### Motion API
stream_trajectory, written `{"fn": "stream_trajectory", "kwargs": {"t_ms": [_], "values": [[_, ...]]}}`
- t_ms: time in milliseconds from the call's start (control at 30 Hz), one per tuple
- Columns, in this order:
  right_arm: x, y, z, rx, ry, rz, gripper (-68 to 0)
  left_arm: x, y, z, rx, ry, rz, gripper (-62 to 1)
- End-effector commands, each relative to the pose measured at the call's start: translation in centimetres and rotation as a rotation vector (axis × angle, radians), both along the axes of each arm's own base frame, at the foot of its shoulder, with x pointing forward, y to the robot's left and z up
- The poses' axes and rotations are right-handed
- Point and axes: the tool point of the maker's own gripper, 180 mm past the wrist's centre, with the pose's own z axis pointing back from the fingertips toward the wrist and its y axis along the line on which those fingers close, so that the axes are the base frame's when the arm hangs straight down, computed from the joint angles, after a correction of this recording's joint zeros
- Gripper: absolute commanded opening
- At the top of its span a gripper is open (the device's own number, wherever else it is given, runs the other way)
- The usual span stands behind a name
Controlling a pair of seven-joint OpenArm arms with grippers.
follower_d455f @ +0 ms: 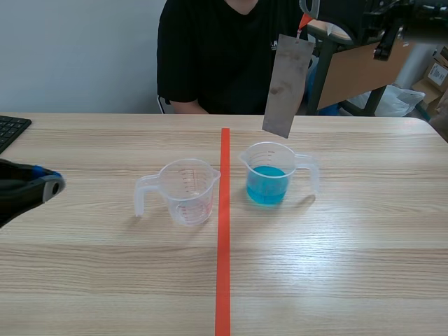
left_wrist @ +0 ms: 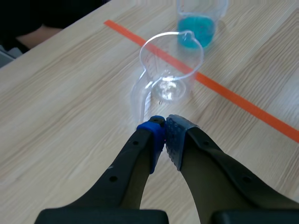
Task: Do the redox reaction experiment.
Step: 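Raise the plate and point at it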
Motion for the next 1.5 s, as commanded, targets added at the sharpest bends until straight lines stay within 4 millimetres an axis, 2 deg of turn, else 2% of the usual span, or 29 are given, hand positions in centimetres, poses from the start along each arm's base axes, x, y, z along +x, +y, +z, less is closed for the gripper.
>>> {"fn": "stream_trajectory", "kwargs": {"t_ms": [0,267,500,733,933,1267,1467], "values": [[-0.1,0.0,2.1,0.024,-0.052,0.010,-66.0,0.7,-1.5,0.7,-0.028,-0.028,-0.015,-56.2],[-0.1,0.0,1.7,0.007,-0.041,0.011,-66.0,3.9,-7.6,-0.1,0.015,-0.089,-0.059,-56.2],[-0.2,0.0,1.3,0.003,-0.031,0.011,-66.0,6.8,-11.8,-1.1,0.032,-0.118,-0.045,-56.2],[-0.1,0.0,1.3,0.003,-0.031,0.011,-66.0,9.6,-14.3,-2.8,0.048,-0.104,-0.034,-56.2],[-0.2,0.0,1.2,-0.003,-0.027,0.011,-66.0,11.6,-16.3,-2.9,0.047,-0.118,-0.037,-56.2],[-0.2,0.0,1.2,-0.002,-0.027,0.011,-66.0,13.3,-18.9,-4.2,0.063,-0.110,-0.044,-56.2],[-0.1,0.0,1.2,-0.002,-0.027,0.011,-66.0,14.0,-20.1,-3.8,0.054,-0.124,-0.038,-56.2]]}}
